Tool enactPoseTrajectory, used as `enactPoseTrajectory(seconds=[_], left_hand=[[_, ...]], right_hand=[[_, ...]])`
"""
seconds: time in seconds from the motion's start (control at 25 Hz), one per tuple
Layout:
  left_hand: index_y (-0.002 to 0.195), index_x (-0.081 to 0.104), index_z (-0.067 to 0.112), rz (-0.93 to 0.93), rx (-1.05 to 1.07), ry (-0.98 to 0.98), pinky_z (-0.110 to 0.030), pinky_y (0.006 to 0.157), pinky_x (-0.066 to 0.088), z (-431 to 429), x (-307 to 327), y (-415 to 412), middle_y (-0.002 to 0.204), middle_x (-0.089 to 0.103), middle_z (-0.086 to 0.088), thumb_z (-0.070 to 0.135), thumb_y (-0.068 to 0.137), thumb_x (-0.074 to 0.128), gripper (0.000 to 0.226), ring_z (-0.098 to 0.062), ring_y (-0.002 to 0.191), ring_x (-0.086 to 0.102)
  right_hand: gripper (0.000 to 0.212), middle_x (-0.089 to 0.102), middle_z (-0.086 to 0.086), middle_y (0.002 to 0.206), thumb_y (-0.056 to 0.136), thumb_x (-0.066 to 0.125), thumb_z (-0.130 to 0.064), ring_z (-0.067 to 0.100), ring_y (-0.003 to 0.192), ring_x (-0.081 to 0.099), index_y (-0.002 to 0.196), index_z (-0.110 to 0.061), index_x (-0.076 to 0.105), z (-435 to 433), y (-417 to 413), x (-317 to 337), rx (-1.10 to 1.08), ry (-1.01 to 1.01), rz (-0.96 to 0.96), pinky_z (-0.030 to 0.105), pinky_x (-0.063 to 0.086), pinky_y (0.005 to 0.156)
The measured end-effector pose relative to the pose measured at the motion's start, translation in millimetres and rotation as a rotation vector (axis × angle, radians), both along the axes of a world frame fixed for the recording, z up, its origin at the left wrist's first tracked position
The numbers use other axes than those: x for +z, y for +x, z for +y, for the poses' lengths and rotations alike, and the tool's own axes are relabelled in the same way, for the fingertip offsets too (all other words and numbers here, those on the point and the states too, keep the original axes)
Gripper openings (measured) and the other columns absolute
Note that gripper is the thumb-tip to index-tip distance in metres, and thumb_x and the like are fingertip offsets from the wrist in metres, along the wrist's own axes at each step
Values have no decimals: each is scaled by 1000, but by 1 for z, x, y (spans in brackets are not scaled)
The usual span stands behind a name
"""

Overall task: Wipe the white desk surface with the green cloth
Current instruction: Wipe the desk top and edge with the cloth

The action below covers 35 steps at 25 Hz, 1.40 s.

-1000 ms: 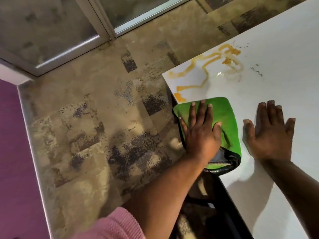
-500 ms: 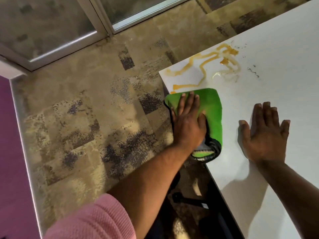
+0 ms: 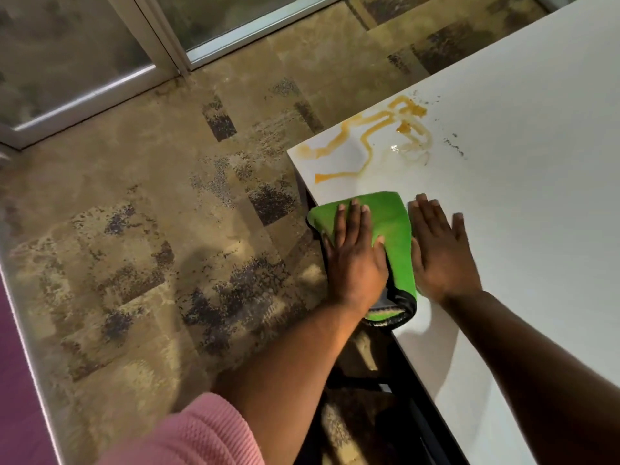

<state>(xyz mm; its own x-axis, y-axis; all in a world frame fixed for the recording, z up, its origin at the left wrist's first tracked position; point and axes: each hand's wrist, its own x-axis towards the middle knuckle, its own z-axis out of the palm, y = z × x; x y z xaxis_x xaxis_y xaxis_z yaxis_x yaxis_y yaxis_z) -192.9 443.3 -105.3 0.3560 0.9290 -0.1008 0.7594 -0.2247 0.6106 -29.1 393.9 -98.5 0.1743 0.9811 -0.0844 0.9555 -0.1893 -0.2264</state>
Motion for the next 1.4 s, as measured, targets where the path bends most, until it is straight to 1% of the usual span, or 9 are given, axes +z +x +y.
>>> enactPoseTrajectory(seconds=[0.2,0.36,0.52,0.64,0.76,1.0,1.2,1.32,1.4], left_hand=[[163,28,15,33,53,65,-61,127,13,65,-6,-9,175,14,1,32,107,40,60,-18,162,1],[159,36,4,-153,183,101,-49,130,17,25,-10,0,172,23,-9,27,107,44,57,-22,162,5],[157,38,4,-162,70,99,-46,131,13,14,-11,-5,170,27,-10,24,105,47,57,-24,162,7],[162,30,12,6,117,66,-58,127,19,92,-4,-5,174,19,-4,29,108,41,57,-21,162,5],[165,20,16,180,161,57,-59,127,15,141,5,-5,175,9,0,36,112,32,58,-19,162,0],[165,19,12,94,189,25,-48,128,23,70,1,1,175,11,-3,35,111,31,60,-22,162,-1],[163,29,14,110,204,60,-51,126,27,141,2,-1,172,23,-3,36,111,35,56,-24,161,12],[159,37,7,3,270,89,-49,124,31,165,1,-7,168,34,-9,29,111,43,53,-29,158,21],[159,35,4,-94,350,84,-45,128,25,146,-1,-5,169,30,-11,24,110,44,53,-31,160,17]], right_hand=[[67,15,9,175,108,20,-46,27,162,12,167,-13,16,2,-9,-17,-60,4,-44,58,9,129],[66,17,11,174,109,20,-45,30,161,16,166,-12,16,0,-7,-22,-38,43,-83,60,13,128],[66,17,12,174,109,23,-43,31,161,17,166,-11,18,1,-6,-19,-44,28,-77,60,13,127],[67,17,9,174,108,22,-46,29,161,16,166,-13,18,2,-5,-21,-55,33,-76,57,11,128],[67,17,7,174,108,22,-47,28,161,16,167,-15,18,2,-7,-21,-71,18,-73,56,10,128],[69,13,5,175,107,23,-48,23,162,10,167,-16,16,3,-8,-12,-78,-21,-29,56,9,129],[69,14,4,175,106,26,-47,24,162,11,167,-16,18,3,-7,-13,-78,-11,-38,54,7,130],[68,17,5,174,106,28,-46,25,162,14,166,-15,22,2,-10,-18,-87,8,-45,55,9,129],[68,17,5,174,106,27,-46,25,161,15,166,-15,22,3,-8,-18,-87,3,-53,55,9,129]])
